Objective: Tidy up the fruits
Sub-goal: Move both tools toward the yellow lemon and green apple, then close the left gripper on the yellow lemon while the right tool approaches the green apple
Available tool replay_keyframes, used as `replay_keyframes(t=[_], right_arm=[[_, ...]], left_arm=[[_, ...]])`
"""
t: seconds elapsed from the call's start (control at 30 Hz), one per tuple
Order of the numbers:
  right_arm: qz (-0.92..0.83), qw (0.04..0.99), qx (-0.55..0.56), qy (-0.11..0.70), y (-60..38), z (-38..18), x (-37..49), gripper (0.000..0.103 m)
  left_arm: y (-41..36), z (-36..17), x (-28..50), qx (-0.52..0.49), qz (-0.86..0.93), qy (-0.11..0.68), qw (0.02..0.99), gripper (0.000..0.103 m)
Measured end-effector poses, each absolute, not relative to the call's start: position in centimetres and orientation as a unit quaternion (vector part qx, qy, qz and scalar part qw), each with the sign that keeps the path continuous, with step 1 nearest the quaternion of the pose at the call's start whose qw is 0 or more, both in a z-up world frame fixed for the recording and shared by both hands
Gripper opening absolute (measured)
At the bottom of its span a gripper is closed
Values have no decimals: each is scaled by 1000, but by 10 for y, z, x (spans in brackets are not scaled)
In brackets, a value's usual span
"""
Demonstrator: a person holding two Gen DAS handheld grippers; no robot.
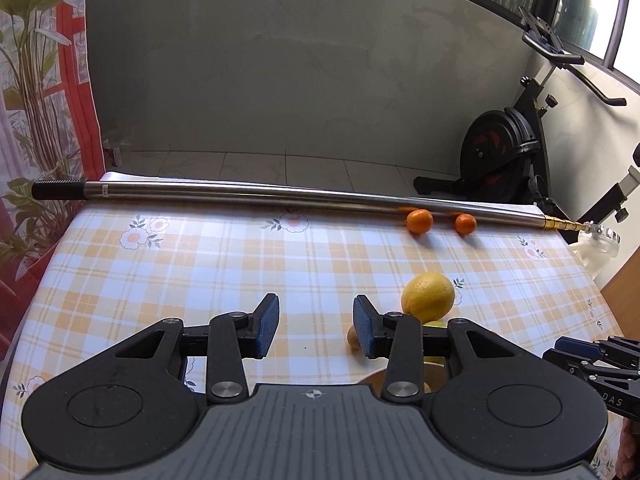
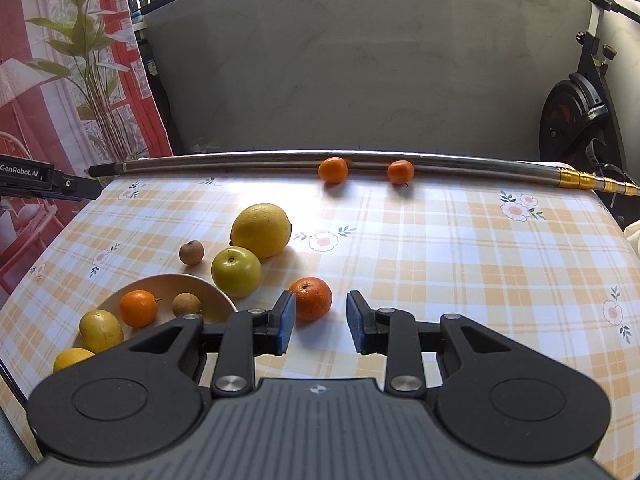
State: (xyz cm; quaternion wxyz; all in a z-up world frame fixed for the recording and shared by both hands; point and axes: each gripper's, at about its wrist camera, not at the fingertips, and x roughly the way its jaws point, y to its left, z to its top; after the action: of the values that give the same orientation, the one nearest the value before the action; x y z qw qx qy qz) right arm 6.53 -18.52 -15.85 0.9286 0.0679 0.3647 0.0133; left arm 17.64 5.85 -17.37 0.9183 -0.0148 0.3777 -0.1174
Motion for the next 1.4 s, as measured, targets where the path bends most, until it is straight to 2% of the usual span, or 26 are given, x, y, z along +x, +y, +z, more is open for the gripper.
replay_keyframes(t=[0.17,0.27,0.5,0.73,0.97,1.17,1.4], right_arm=[[10,938,47,343,-189,-152,74,32],[1,945,36,324,-200,-149,82,32],[-21,955,27,295,-231,-146,115,32],[-12,950,58,306,-232,-158,124,32],[-17,931,146,333,-245,-176,121,32],[-13,927,134,349,-246,-174,118,32],[10,922,128,365,-234,-176,116,32]], left_arm=[[62,-170,176,-30,-104,368,924,43],[61,-167,173,-49,-87,353,930,49],[51,-171,183,-60,-85,346,932,50],[44,-195,206,-56,-120,400,907,50],[47,-233,238,-114,-138,484,856,48],[34,-239,247,-115,-144,494,850,48],[8,-227,245,-78,-170,469,863,49]])
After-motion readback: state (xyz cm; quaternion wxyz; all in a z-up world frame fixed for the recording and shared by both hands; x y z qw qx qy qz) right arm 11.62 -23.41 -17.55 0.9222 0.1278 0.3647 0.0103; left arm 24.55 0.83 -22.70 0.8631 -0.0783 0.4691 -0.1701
